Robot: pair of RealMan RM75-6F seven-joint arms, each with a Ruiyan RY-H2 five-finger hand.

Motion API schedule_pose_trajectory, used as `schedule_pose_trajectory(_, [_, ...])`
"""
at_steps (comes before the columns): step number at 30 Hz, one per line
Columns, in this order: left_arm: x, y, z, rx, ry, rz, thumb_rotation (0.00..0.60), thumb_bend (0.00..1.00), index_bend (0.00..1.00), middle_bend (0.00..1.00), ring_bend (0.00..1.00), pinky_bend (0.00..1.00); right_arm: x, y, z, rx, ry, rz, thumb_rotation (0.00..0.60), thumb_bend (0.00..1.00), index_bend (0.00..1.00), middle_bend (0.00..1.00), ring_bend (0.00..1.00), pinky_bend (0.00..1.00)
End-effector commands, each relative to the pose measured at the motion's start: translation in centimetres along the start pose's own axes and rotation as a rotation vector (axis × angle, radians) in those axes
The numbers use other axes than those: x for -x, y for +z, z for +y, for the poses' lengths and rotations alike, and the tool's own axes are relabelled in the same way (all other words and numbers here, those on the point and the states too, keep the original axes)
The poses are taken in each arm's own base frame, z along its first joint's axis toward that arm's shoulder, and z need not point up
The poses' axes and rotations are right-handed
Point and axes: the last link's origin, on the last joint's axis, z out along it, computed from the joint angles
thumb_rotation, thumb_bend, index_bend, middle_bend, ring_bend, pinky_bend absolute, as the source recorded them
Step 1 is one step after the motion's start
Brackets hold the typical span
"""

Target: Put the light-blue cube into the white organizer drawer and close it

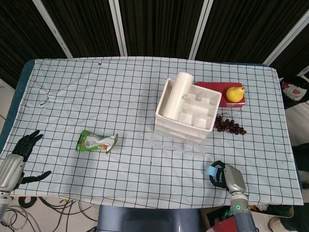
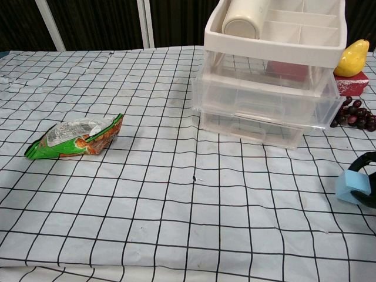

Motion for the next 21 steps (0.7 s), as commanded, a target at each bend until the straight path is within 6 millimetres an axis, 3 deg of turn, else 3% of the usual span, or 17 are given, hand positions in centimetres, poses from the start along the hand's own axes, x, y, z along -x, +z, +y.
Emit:
schedule_pose_trajectory(1, [0.0,0.0,0.0,0.0,0.0,0.001,0.6,0.02,0.0,0.0,0.0,0.0,-2.4,-1.4,-0.7,-0.041,0.017,0.037,0.6,0.41,0.61,0.72,0.75,0.67])
schedule_pose_trajectory(11, [0.0,0.0,0.1,0.004,0.003,0.005,0.6,0.02,0.0,0.0,0.0,0.0,-8.8,-6.2,-4.2,-0.225,0.129,0.158,0.6,0.41,0.62,0.72,0.75,0.67])
schedule_pose_trajectory(16, [0.1,0.0,0.2,0.009,0.005,0.005,0.6,0.02,0.0,0.0,0.0,0.0,-10.3,-6.6,-7.1,-0.323,0.159,0.18,0.6,0.41,0.62,0.72,0.75,0.67])
schedule_pose_trajectory(21, [0.0,0.1,0.1,0.01,0.003,0.008,0.6,0.02,0.0,0.0,0.0,0.0,-10.5,-6.1,-9.9,-0.395,0.147,0.169,0.6,0.41,0.62,0.72,0.75,0.67])
